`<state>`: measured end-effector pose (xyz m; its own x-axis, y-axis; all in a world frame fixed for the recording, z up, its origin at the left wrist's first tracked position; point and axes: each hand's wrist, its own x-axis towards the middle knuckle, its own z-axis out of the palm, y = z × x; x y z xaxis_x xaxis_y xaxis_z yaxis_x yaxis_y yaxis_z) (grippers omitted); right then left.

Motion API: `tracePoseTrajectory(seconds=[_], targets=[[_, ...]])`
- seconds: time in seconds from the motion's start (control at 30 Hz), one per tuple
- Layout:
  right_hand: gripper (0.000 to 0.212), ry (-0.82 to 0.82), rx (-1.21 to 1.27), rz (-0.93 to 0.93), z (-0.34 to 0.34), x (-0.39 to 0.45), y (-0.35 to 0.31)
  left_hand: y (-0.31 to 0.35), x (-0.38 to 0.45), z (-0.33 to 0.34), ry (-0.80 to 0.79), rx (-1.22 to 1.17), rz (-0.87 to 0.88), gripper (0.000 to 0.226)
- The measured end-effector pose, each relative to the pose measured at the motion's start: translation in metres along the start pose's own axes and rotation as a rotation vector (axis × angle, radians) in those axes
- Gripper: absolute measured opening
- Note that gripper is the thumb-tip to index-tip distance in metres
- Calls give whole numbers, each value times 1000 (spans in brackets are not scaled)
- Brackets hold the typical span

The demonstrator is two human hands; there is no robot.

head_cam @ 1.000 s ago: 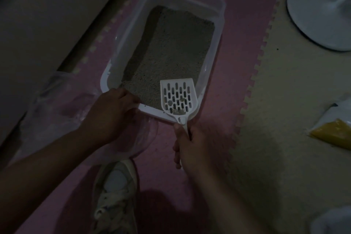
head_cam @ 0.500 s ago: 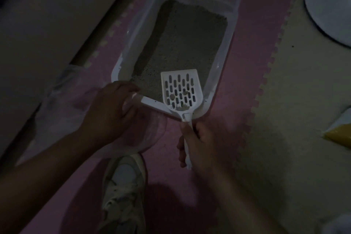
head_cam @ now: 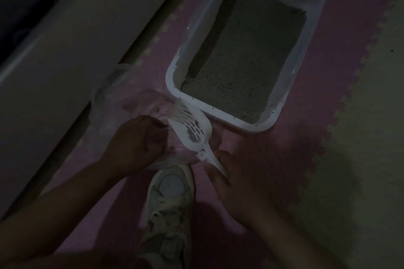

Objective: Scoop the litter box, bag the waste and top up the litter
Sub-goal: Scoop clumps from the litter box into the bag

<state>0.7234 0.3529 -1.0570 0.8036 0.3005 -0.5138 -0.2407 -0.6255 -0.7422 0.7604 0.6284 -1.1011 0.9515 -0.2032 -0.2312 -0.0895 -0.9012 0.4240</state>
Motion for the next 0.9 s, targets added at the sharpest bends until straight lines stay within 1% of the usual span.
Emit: tracePoseTrajectory(seconds=[0.07,0.13,0.2,0.33,0.4,0.53,0.63,0.77,0.83,0.9], targets=[[34,25,-193,-2,6,3,8,-2,-2,3,-31,12,-9,54],[36,83,-264,-20,10,5,14,-2,-3,4,-52,27,-2,56],[35,111,-241,-28,12,7,14,-2,-3,6,-66,47,7,57],[33,81,-305,-12,17,13,15,-1,-2,8,-118,76,-3,59],[33,79,-262,6,18,16,14,1,-1,8,-128,67,-13,59],[39,41,-298,34,19,17,13,3,0,8,-135,76,-17,63],[39,87,-360,2,20,10,14,5,-1,8,-131,84,-34,63],[38,53,-309,70,20,12,19,7,0,6,-125,92,-55,61],[40,75,-339,37,19,12,21,7,2,6,-112,93,-55,60],[41,104,-304,1,20,11,19,6,1,7,-121,100,-66,59]])
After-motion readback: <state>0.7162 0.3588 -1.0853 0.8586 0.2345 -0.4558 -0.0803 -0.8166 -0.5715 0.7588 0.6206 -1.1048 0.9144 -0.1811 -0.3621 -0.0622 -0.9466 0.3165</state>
